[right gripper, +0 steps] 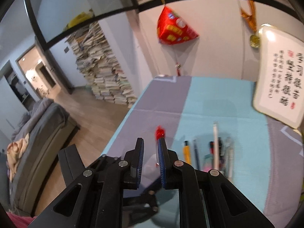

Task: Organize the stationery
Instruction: 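Lower the red pen into the frosted cup and open the right tool, then grasp a clear gel pen from the row with the right tool, then carry the clear pen over the cup and release it inside, then grasp another clear gel pen beside the black pen with the right tool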

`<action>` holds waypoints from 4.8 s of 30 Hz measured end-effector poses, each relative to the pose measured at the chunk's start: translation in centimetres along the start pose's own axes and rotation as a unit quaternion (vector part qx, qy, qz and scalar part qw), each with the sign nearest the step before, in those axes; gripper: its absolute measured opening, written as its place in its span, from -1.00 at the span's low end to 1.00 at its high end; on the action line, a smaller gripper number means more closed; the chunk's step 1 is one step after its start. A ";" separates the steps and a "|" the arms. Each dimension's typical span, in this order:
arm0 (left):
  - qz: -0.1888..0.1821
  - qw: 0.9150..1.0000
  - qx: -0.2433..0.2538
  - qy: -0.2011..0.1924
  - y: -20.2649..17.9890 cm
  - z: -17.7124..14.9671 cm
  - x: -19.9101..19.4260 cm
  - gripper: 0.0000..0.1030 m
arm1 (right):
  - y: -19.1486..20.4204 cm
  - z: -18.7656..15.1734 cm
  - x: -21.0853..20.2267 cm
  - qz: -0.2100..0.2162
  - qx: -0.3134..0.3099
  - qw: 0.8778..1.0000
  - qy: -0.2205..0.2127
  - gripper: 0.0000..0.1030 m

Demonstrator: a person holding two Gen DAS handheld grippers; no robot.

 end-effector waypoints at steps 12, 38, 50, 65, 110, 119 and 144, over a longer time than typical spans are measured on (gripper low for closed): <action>0.001 1.000 0.002 0.005 0.2 0.0 0.1 0.33 | -12.4 -5.6 2.3 -0.131 0.135 0.979 0.081 -0.71; 0.001 1.000 0.002 0.009 0.2 -0.2 0.3 0.33 | -13.2 -3.6 10.2 -0.179 0.047 0.973 0.140 -0.71; 0.001 1.000 0.001 0.015 0.2 -0.3 0.5 0.33 | -12.9 -2.1 9.5 -0.192 0.035 0.973 0.120 -0.78; 0.014 0.999 0.015 -0.027 -0.2 0.2 -0.9 0.40 | -7.7 -0.4 -1.0 -0.170 0.009 0.985 0.016 -0.78; 0.007 0.999 0.008 -0.030 0.1 0.2 -1.1 0.33 | 3.8 1.7 3.4 0.004 -0.052 0.998 0.037 -0.78; 0.007 0.999 0.008 -0.030 0.1 0.2 -1.1 0.33 | 3.5 1.6 4.0 0.003 -0.044 0.998 0.042 -0.78; 0.007 1.000 0.008 -0.026 0.0 0.1 -0.9 0.33 | -2.8 2.5 -0.5 -0.055 0.016 0.998 -0.005 -0.78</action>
Point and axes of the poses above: each gripper's, at about its wrist camera, not at the fingertips, and x roughly the way its jaws point, y to its left, z to its top, the point moved 6 cm from there along x, roughly the way its jaws point, and after that the axes turned 2 degrees about -x, right-handed, at the moved point
